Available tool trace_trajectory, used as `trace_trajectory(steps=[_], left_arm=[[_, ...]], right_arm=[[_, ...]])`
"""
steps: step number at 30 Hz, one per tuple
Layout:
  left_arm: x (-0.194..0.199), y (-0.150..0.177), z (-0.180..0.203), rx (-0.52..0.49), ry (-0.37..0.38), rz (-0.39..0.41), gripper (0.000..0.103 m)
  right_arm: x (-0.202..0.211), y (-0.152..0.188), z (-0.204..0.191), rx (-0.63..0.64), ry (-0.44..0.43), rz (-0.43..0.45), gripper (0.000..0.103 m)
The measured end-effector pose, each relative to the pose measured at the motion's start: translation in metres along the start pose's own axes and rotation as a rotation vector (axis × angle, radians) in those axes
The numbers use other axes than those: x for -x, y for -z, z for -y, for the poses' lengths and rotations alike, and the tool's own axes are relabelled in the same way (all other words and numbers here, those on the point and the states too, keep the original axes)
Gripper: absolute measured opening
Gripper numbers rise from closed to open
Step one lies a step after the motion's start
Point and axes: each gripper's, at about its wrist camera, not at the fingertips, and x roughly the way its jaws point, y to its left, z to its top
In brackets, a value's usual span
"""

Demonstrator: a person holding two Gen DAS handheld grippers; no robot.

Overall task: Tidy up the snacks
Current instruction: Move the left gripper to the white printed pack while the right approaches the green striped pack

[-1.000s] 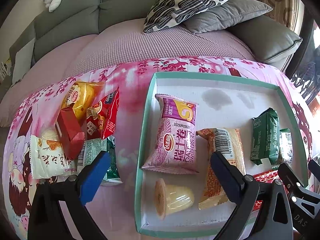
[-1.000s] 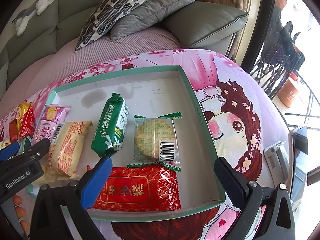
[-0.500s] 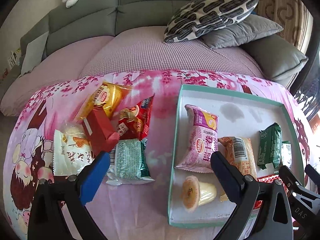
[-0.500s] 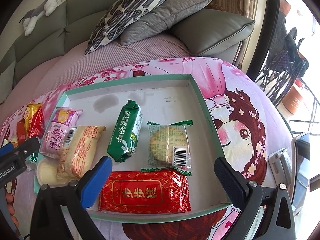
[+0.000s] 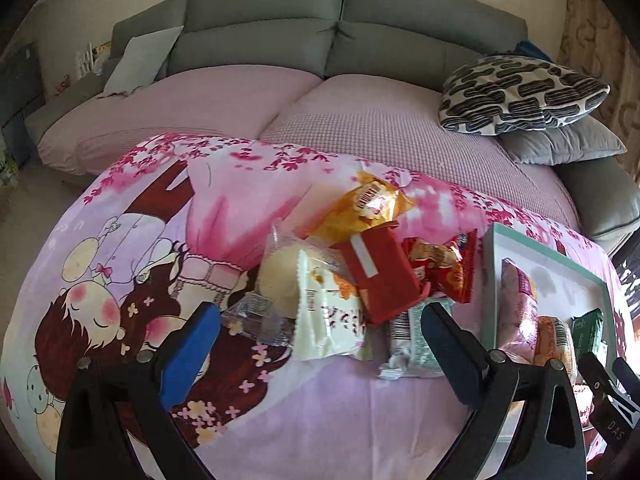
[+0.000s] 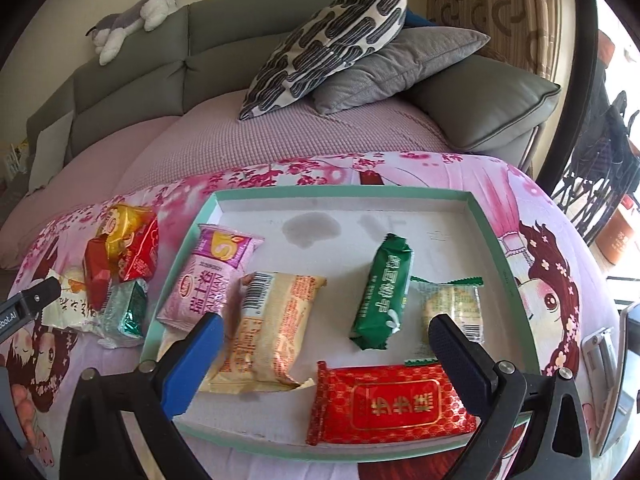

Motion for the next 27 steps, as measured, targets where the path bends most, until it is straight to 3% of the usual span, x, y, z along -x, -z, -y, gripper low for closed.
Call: trace_trajectory(steps=[8, 11, 20, 27], left_arm=[[-0.005, 0.000, -0.036, 0.006, -0.033, -0.028, 0.100], [-0.004, -0.004, -0.047, 0.020, -0.041, -0.003, 0.100], [-0.011, -0.009, -0.046, 0.007, 0.061, 0.024, 0.100], [-0.022, -0.009, -0.036, 0.013, 0.172, 0.000, 0.099]], right_arm=[[-0.003, 0.004, -0.069, 0.078, -0.112, -0.013, 0.103], [-0.003, 0.005, -0.095, 0.099, -0.141, -0.005, 0.103], [-0.007, 0.007, -0.148, 0.161, -0.202, 0.028, 0.103], [-0.023, 0.010, -0.161, 0.199, -0.193, -0.005, 0.089]])
